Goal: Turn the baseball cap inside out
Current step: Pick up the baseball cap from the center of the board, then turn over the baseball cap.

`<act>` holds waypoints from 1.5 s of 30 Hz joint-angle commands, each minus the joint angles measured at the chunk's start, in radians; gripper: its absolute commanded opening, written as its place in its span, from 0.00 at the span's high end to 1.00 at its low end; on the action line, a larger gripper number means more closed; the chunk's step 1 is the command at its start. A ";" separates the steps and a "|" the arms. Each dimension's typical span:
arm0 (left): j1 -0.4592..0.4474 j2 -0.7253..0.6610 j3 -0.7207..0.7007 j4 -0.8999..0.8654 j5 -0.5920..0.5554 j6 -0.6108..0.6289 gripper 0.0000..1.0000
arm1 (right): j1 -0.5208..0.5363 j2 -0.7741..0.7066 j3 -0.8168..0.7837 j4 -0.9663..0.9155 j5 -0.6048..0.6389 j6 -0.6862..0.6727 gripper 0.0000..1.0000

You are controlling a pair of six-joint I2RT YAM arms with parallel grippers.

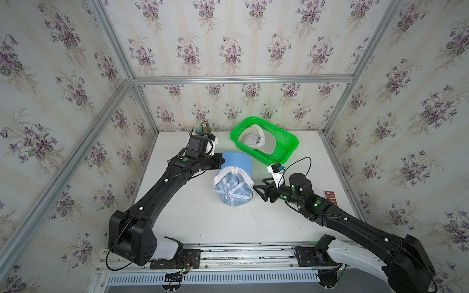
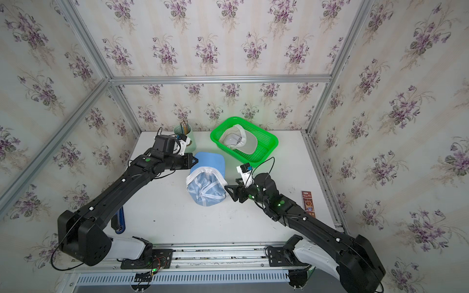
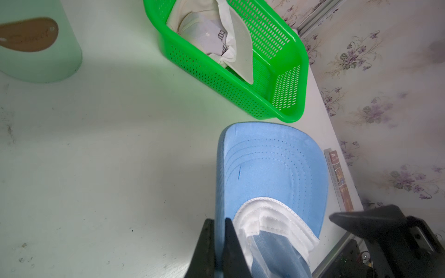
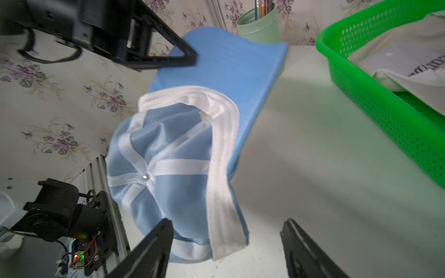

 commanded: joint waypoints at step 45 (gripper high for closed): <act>-0.193 -0.251 -0.491 0.844 -0.164 0.427 1.00 | -0.158 0.234 0.153 0.029 -0.061 0.111 0.24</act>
